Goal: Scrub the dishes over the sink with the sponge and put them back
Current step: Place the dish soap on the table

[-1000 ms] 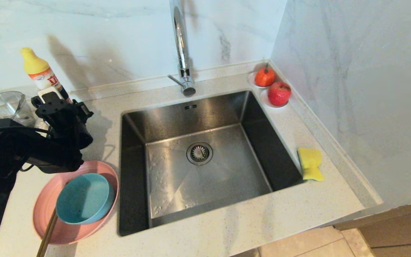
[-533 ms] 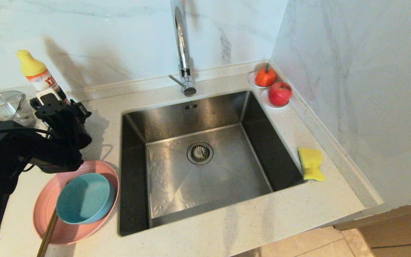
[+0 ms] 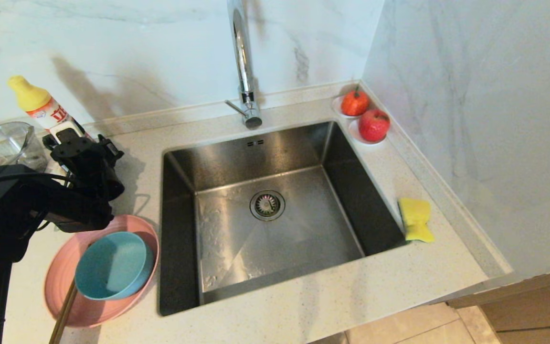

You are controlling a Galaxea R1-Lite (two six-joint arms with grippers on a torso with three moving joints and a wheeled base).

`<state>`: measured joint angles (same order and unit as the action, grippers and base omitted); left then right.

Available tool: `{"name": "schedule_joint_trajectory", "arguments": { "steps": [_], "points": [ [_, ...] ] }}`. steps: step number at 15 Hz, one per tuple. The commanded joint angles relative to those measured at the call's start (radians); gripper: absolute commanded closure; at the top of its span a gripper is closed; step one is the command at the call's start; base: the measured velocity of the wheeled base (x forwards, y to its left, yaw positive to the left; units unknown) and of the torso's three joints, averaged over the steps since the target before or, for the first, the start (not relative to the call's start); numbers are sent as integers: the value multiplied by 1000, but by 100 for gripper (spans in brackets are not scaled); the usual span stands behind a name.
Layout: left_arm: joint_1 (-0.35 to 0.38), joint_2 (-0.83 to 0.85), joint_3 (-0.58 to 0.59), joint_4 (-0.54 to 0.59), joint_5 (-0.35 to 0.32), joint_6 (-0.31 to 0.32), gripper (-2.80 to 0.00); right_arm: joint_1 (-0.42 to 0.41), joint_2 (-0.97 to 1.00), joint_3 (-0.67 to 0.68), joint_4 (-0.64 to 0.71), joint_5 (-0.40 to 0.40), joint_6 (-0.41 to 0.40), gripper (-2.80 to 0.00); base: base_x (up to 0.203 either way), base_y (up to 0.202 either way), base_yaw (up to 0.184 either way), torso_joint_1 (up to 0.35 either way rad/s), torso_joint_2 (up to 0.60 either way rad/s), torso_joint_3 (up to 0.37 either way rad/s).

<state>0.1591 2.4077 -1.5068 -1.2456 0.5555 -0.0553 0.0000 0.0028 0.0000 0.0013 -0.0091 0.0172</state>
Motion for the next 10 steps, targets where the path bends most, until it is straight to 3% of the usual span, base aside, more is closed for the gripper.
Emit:
{"name": "schedule_joint_trajectory", "arguments": {
  "steps": [1, 5, 10],
  "points": [
    [4, 5, 0, -6, 4, -4, -280, 0, 0, 0, 0, 0, 0, 0, 0, 0, 0, 0, 0, 0],
    [4, -36, 15, -8, 6, -5, -280, 0, 0, 0, 0, 0, 0, 0, 0, 0, 0, 0, 0, 0],
    [3, -207, 50, 4, 4, 1, -280, 0, 0, 0, -1, 0, 0, 0, 0, 0, 0, 0, 0, 0]
  ]
}}
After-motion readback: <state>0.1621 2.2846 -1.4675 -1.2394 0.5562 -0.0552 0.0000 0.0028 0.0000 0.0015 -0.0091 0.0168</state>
